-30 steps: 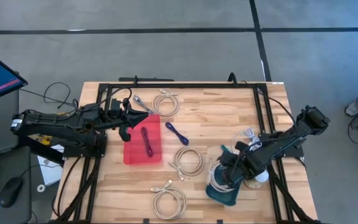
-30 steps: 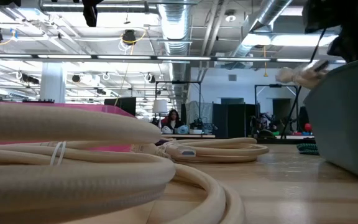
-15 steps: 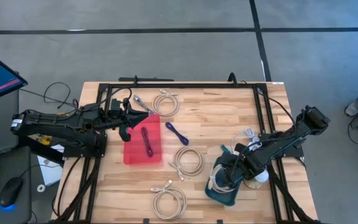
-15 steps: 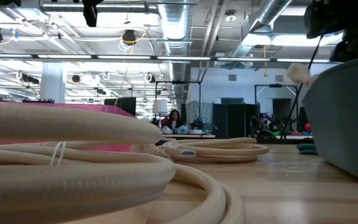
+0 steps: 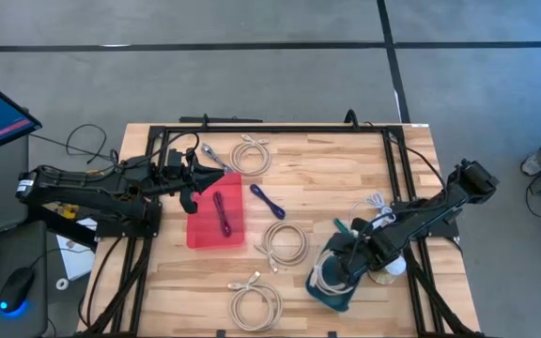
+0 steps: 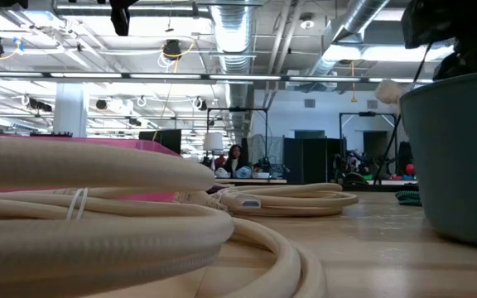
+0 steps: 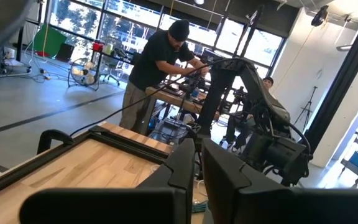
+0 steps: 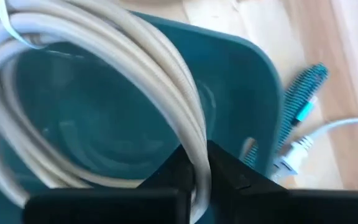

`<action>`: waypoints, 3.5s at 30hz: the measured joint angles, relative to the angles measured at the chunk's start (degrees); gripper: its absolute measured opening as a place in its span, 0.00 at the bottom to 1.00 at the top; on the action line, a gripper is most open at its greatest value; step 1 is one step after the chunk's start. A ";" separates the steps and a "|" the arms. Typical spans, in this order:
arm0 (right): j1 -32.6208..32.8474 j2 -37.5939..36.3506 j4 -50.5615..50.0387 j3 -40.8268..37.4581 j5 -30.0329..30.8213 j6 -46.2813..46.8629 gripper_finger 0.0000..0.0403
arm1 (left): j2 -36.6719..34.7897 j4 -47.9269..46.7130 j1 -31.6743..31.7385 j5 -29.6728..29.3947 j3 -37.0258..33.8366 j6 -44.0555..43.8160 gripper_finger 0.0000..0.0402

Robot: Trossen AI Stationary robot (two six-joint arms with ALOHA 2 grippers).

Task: Pick & Place USB Port
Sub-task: Put the white HDMI cable into the blue bin, then put the blue charger cable into the red bin

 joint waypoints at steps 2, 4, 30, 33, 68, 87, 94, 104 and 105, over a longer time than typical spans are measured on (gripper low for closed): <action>-0.32 0.00 1.77 0.00 -0.04 -1.66 0.02 | 0.00 -0.02 -0.02 0.00 0.00 0.00 0.08; -0.99 0.00 4.00 -0.59 -0.04 -2.15 0.03 | 0.01 -0.04 0.00 0.00 0.00 -0.01 0.08; -7.43 0.02 23.66 -9.03 -7.53 -4.73 0.08 | 0.00 -0.42 0.00 0.00 0.00 -0.41 0.08; -7.43 0.02 24.08 -9.03 -10.69 -4.73 0.15 | 0.00 -0.47 -0.01 0.02 0.00 -0.41 0.08; -15.06 -0.22 -14.31 12.54 -19.77 -18.85 0.28 | 0.00 -1.93 -0.01 0.00 0.00 -0.43 0.08; -26.36 -0.20 -22.68 12.74 -15.19 0.69 0.28 | 0.00 -2.29 0.00 0.00 0.00 -0.43 0.08; -29.78 -0.17 -21.19 12.74 -12.00 -1.53 0.28 | 0.00 -2.32 -0.01 0.00 0.00 -0.43 0.08; -33.20 0.20 -19.85 11.52 -7.78 2.35 0.29 | 0.00 -2.34 -0.02 -0.02 0.00 -0.43 0.08; -33.46 0.51 -19.76 11.04 -8.41 3.06 0.30 | 0.00 -2.34 0.00 -0.02 0.00 -0.41 0.08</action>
